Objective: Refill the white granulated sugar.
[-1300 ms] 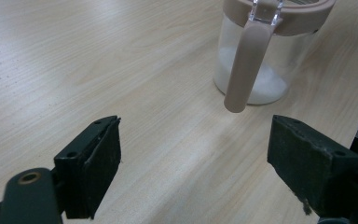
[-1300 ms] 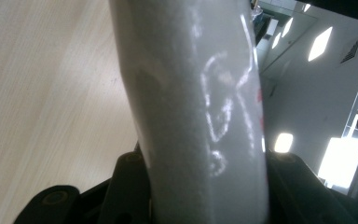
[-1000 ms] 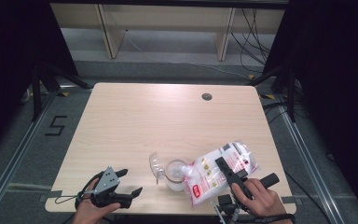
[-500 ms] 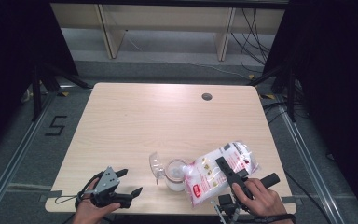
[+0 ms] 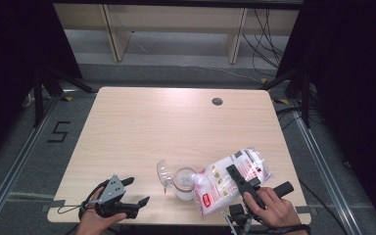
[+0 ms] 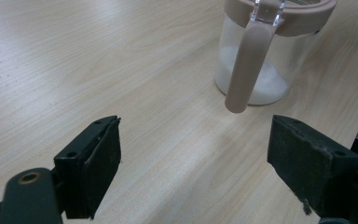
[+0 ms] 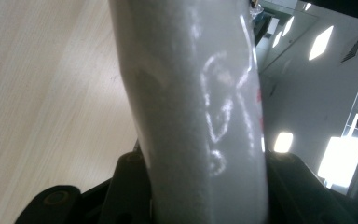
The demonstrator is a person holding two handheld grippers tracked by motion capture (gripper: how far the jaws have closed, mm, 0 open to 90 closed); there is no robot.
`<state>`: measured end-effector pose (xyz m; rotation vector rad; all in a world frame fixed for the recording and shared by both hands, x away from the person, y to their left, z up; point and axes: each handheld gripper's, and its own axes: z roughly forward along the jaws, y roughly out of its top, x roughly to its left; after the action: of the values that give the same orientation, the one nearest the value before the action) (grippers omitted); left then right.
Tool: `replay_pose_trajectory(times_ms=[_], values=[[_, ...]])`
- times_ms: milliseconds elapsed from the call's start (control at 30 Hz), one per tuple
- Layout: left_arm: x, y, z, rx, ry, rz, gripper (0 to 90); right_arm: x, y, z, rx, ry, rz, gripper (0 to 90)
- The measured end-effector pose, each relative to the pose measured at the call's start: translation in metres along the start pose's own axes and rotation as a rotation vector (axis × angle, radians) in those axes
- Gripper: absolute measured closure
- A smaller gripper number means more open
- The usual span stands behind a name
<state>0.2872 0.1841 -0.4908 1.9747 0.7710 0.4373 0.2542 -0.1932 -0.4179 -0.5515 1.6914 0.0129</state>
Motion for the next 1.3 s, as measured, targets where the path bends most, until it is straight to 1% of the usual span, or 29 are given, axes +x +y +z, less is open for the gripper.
replay_pose_trajectory(times_ms=[33,100,167,200,267,300,333,400,433,533,600,633,733,767,800,833,933,967,1067,1100,1133,1167,1200,1233,1267,1300], values=[[-0.0020,-0.0006,0.0003,-0.001,0.002,-0.032,17.1,-0.0002,0.0000,-0.0002,0.000,0.000,-0.001,66.0],[-0.0016,-0.0006,0.0004,-0.005,-0.003,-0.028,17.1,-0.0003,0.0004,-0.0006,0.003,0.000,0.003,65.9],[-0.0001,-0.0001,-0.0001,-0.001,0.000,-0.003,17.1,-0.0003,0.0004,-0.0006,0.002,0.000,0.004,66.0],[0.0004,-0.0002,0.0002,-0.003,-0.004,0.000,17.1,-0.0006,0.0004,-0.0005,0.001,0.001,0.003,66.0],[-0.0001,-0.0001,0.0000,0.000,0.000,0.000,17.1,-0.0002,0.0004,-0.0006,0.001,0.002,0.005,66.0],[-0.0018,-0.0006,0.0004,-0.006,-0.003,-0.030,17.1,-0.0001,0.0003,-0.0005,-0.002,-0.002,0.005,66.1],[-0.0018,-0.0006,0.0004,-0.006,-0.003,-0.030,17.1,-0.0001,0.0003,-0.0005,-0.002,-0.002,0.005,66.1],[0.0004,0.0000,0.0007,-0.009,-0.003,-0.004,17.1,-0.0004,-0.0002,-0.0005,-0.006,0.002,0.012,66.1],[-0.0008,-0.0009,0.0002,-0.003,-0.001,-0.027,17.1,0.0003,-0.0002,-0.0002,-0.004,0.000,0.012,66.1],[-0.0007,-0.0006,-0.0001,-0.002,0.000,-0.021,17.0,0.0005,-0.0003,-0.0003,-0.002,0.001,0.010,66.2],[-0.0014,-0.0006,0.0003,-0.005,0.000,-0.024,17.1,0.0006,-0.0004,-0.0004,-0.001,0.003,0.009,66.1],[-0.0021,-0.0007,0.0002,-0.002,0.005,-0.027,17.1,0.0015,-0.0003,-0.0003,0.001,0.007,0.019,66.1],[-0.0021,-0.0009,0.0007,-0.002,0.004,-0.029,17.1,0.0012,-0.0003,-0.0002,0.003,0.005,0.014,66.1],[-0.0012,-0.0006,0.0003,-0.001,0.005,-0.020,17.1,-0.0005,-0.0006,-0.0002,-0.003,-0.003,-0.002,66.1],[-0.0012,-0.0006,0.0003,-0.001,0.005,-0.020,17.1,-0.0005,-0.0006,-0.0002,-0.003,-0.003,-0.002,66.1],[0.0004,0.0000,-0.0001,-0.004,0.000,0.002,17.1,-0.0013,-0.0010,0.0001,-0.006,-0.007,-0.015,66.2],[0.0002,-0.0001,-0.0001,-0.005,0.000,0.001,17.1,-0.0015,-0.0010,-0.0001,-0.005,-0.006,-0.016,66.2],[-0.0019,-0.0008,0.0003,-0.001,0.004,-0.027,17.1,-0.0016,-0.0008,-0.0001,-0.004,-0.006,-0.017,66.1],[-0.0021,-0.0008,0.0006,-0.002,0.004,-0.029,17.1,-0.0016,-0.0006,0.0000,-0.005,-0.005,-0.020,66.2],[-0.0020,-0.0007,0.0004,-0.001,0.004,-0.028,17.1,0.0001,-0.0005,-0.0009,0.008,0.003,0.001,66.1],[-0.0020,-0.0007,0.0004,-0.001,0.004,-0.028,17.1,0.0001,-0.0005,-0.0009,0.008,0.003,0.001,66.1],[-0.0020,-0.0008,0.0004,-0.002,0.005,-0.029,17.1,0.0001,-0.0004,-0.0013,0.016,0.019,0.000,66.1],[-0.0020,-0.0008,0.0004,-0.001,0.005,-0.029,17.1,0.0001,-0.0004,-0.0013,0.016,0.019,0.000,66.1],[-0.0022,-0.0007,0.0002,-0.003,0.005,-0.027,17.1,-0.0007,-0.0003,-0.0012,0.007,0.006,-0.011,66.1],[-0.0022,-0.0007,0.0002,-0.003,0.005,-0.027,17.1,-0.0002,-0.0002,-0.0017,0.010,0.005,-0.003,66.2],[-0.0022,-0.0007,0.0002,-0.004,0.004,-0.028,17.1,-0.0011,0.0000,-0.0016,0.007,0.004,-0.012,66.2]])
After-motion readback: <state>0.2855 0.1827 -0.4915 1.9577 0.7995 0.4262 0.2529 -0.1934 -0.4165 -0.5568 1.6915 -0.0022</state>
